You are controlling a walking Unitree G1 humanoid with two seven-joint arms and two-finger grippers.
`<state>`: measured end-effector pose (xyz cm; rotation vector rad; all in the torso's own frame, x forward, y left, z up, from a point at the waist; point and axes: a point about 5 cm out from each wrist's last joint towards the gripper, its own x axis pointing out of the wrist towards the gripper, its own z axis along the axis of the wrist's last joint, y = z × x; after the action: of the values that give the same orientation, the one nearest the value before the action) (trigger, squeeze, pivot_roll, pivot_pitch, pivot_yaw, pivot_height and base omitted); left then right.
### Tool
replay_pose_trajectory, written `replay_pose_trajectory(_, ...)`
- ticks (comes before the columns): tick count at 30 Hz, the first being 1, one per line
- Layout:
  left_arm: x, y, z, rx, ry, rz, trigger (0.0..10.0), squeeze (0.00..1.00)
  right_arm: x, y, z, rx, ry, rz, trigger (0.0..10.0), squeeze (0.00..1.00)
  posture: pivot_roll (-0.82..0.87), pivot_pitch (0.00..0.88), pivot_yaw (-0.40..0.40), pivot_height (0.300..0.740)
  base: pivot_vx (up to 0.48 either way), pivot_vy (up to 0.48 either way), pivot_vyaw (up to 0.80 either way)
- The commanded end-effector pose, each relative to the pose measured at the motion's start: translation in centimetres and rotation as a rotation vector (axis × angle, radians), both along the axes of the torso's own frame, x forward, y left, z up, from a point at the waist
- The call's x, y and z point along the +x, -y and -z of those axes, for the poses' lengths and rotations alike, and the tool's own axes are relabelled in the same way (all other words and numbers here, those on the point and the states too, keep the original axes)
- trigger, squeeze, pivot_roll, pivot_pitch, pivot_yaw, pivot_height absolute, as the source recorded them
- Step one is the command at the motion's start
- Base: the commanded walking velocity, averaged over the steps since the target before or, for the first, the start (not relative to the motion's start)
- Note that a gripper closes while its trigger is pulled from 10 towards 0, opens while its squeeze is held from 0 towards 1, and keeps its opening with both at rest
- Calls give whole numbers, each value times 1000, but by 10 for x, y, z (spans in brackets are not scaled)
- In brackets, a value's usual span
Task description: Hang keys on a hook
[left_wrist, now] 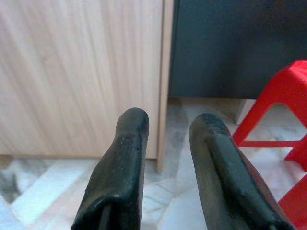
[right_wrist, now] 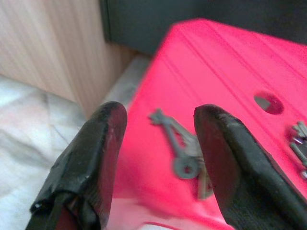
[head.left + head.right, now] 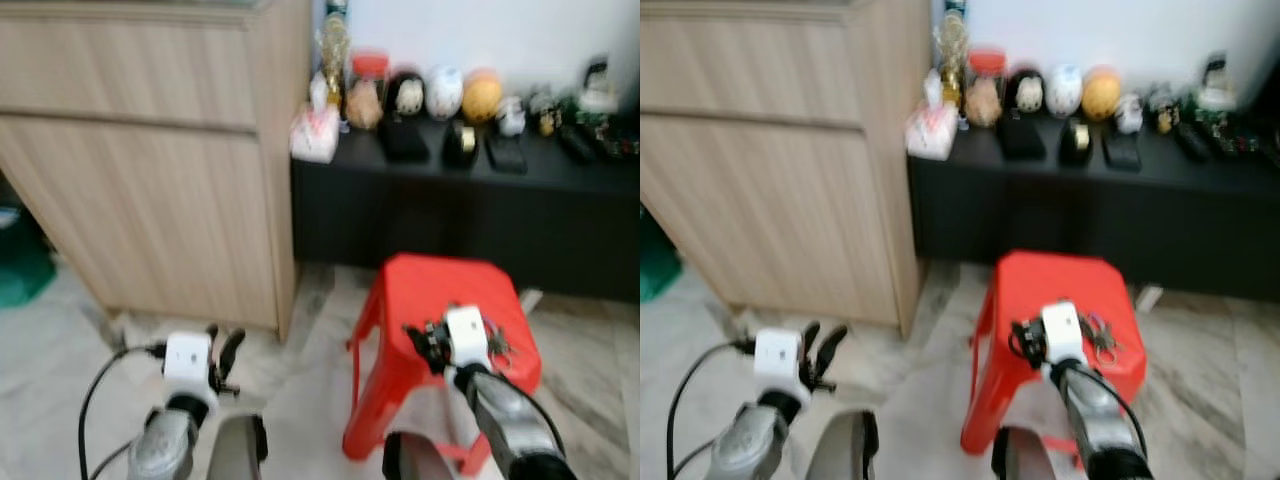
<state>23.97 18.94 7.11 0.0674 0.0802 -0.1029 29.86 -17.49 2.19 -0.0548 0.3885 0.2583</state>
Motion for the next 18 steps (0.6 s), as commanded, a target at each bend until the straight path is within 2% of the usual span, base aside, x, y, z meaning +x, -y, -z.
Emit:
replay_pose_trajectory(1,3,4,-4,-4,17,11,10000,0,2,8,-3,-2,13,21,10000,0,68,0,-72,559,0,0,0)
replay_pose_trajectory(10,5,5,-6,-2,28,17,10000,0,4,9,-6,23,55,62,10000,0,69,0,-68,559,0,0,0)
replay_pose_trajectory(14,5,4,-7,1,30,16,10000,0,6,16,-8,72,71,164,10000,0,71,0,-69,559,311,0,0)
replay_pose_trajectory(18,5,5,-6,1,30,17,10000,0,4,17,-7,85,71,173,10000,0,70,0,-68,559,315,0,-397)
